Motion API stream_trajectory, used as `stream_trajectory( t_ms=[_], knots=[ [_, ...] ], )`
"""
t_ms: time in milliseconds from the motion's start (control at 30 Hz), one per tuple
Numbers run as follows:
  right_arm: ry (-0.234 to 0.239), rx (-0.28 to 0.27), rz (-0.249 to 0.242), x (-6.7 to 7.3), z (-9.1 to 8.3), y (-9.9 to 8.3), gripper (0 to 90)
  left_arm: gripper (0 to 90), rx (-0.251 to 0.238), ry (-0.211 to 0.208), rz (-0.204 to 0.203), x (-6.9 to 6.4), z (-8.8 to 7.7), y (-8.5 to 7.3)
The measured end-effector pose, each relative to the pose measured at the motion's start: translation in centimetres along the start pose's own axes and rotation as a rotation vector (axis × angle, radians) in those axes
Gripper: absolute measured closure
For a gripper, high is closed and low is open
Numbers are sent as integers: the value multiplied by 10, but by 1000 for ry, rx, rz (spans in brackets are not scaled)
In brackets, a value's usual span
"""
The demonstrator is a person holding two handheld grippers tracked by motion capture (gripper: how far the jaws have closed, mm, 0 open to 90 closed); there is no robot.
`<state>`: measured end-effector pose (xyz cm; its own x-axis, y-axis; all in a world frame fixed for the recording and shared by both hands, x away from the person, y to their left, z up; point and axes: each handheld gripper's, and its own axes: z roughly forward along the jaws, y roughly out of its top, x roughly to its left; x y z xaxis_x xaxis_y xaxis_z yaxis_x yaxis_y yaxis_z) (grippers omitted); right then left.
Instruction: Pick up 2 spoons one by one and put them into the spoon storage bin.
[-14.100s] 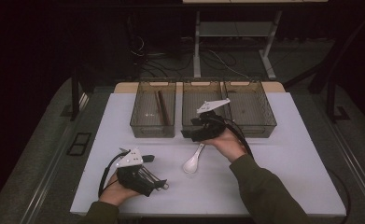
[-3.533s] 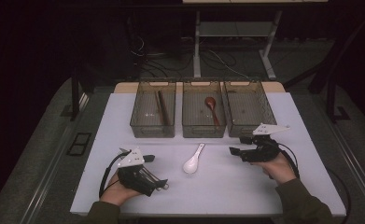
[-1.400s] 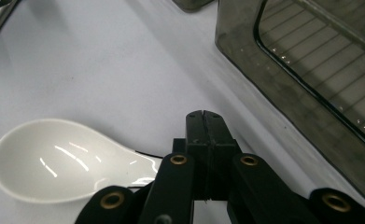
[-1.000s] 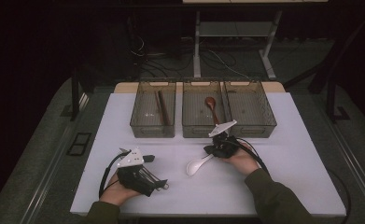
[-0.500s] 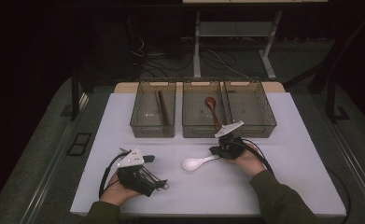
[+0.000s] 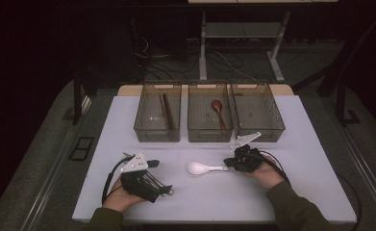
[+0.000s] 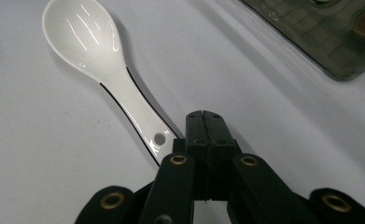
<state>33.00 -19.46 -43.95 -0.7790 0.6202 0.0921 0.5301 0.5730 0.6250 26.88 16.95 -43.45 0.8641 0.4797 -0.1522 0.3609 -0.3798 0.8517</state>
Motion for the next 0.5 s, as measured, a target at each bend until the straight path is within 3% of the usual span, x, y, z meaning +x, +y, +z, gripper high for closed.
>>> stream_trajectory(
  t_ms=[67,200,300,500],
  knots=[
    [7,-34,20,-1,-3,1,819,0,-1,1,4,-1,0,0],
    [67,-89,55,-1,-9,7,642,0,1,1,6,1,0,0],
    [93,-105,47,4,-7,10,567,0,1,1,6,0,0,0],
    [142,-121,25,16,5,21,505,0,8,0,7,1,1,0]
  ],
)
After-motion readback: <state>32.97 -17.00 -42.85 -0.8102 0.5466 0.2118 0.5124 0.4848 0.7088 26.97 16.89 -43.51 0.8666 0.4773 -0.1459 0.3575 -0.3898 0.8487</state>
